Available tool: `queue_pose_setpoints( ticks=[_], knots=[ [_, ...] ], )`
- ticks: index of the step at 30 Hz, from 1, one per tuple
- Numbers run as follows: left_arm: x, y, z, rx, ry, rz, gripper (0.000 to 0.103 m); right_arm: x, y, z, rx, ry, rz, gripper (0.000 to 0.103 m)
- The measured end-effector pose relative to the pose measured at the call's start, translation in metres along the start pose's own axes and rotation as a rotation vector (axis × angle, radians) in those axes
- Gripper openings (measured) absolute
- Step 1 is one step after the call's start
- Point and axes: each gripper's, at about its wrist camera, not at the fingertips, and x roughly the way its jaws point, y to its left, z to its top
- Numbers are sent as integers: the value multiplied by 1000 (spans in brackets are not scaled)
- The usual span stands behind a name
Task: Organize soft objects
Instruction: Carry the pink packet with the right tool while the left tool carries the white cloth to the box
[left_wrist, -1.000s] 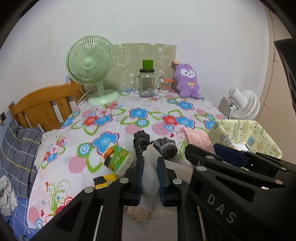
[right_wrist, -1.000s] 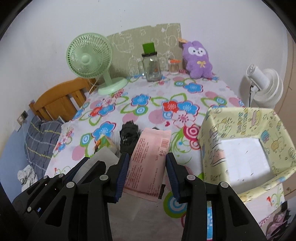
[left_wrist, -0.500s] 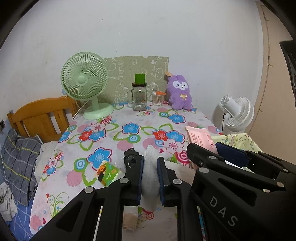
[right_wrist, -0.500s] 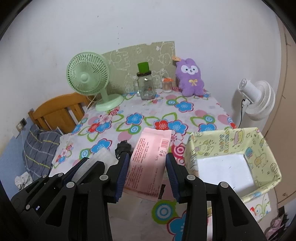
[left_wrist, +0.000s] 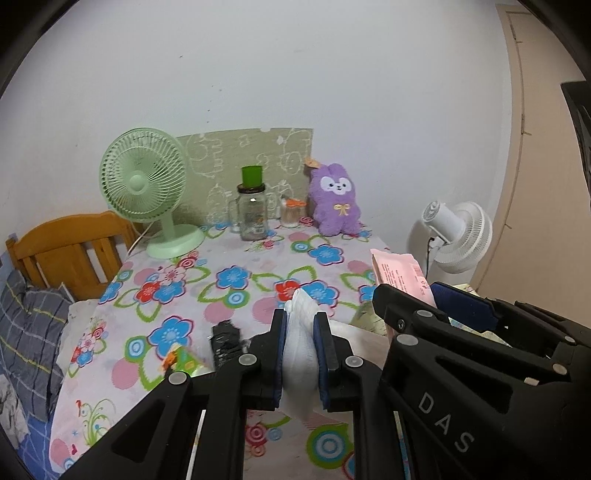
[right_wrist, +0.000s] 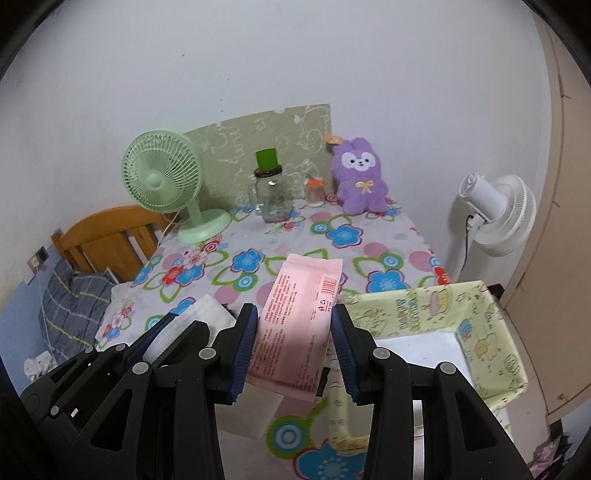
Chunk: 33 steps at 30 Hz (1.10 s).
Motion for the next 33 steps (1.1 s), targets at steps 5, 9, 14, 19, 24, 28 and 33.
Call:
queue_pose_setpoints(
  ticks=[5,9,14,19,24,28,33],
  knots=[
    [5,-18,5,15,-7,-26,12,-4,-19,4,11,-17,-26,45],
    [10,-30,7,24,-7,-47,12,-6,-34,5,23,-26,-48,45],
    [18,-45,9,31,-5,-69,12,-7,-50,6,33,-33,-69,45],
    [25,-62,10,44,2,-91,12,-6,-68,6,35,-37,-91,45],
    [36,-76,7,55,23,-111,12,-1,-87,3,58,-26,-108,45],
    [50,-86,2,65,58,-119,13,8,-99,-2,74,-1,-119,45],
    [68,-95,-6,82,110,-118,15,25,-114,-11,102,43,-128,45]
  ],
)
